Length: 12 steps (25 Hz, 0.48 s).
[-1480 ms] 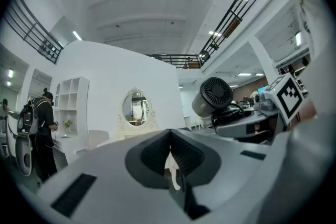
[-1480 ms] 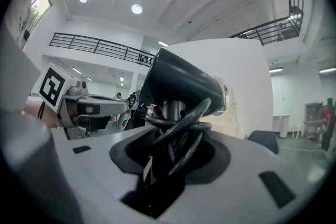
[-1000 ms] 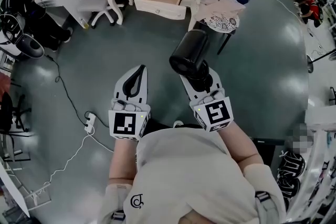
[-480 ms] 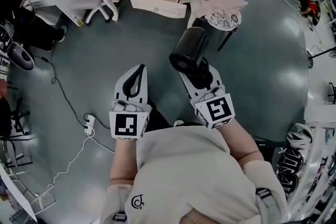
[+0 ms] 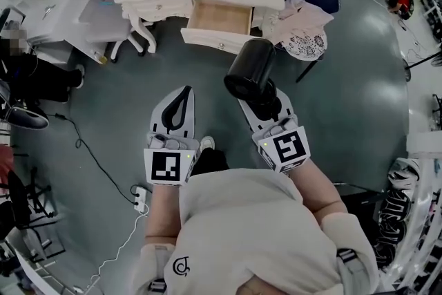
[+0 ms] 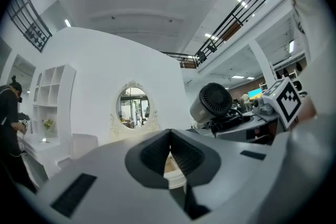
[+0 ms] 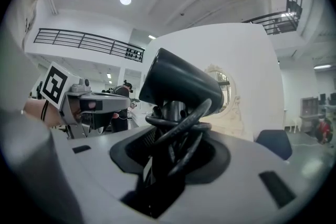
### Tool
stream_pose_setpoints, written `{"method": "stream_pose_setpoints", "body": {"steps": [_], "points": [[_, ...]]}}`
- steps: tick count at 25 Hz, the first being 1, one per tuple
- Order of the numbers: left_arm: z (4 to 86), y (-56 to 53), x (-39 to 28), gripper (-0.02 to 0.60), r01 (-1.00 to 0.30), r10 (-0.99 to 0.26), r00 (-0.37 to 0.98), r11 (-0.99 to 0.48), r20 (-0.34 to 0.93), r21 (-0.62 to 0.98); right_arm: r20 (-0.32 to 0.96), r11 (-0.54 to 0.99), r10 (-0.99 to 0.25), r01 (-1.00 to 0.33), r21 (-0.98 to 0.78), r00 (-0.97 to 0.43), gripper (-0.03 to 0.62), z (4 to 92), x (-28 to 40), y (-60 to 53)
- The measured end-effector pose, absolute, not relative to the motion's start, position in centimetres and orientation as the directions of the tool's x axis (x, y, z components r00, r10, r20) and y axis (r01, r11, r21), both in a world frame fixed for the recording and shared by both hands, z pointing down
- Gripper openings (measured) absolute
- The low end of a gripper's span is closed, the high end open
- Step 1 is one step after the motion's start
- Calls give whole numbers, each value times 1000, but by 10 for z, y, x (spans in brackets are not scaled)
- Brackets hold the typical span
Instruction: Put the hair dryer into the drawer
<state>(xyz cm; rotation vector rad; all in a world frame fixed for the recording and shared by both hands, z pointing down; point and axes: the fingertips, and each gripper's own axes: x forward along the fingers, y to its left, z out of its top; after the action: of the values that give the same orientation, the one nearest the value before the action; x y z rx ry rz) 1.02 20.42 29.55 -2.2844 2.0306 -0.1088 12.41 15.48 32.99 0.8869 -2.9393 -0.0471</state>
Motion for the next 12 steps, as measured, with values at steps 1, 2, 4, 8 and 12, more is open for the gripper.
{"method": "stream_pose_setpoints", "body": {"steps": [1,2,4,8,12], "points": [[292,191,-7,12,-985,-991,135,-133,-11,-106,61,824,-566,-564,43,-822,169,328,108,143],[288,179,-23,12,-984,-988,151,-148,-19,-103,62,816,-578,-577,38,-813,169,327,92,131],[282,156,-54,12,-981,-984,174,-171,-24,-97,67,797,-603,-603,27,-795,169,323,64,108],[280,110,-104,12,-973,-975,220,-218,-20,-79,89,767,-640,-641,16,-763,170,322,19,64],[289,73,-129,12,-964,-965,261,-260,-9,-53,127,759,-647,-651,17,-752,170,333,-12,29]]}}
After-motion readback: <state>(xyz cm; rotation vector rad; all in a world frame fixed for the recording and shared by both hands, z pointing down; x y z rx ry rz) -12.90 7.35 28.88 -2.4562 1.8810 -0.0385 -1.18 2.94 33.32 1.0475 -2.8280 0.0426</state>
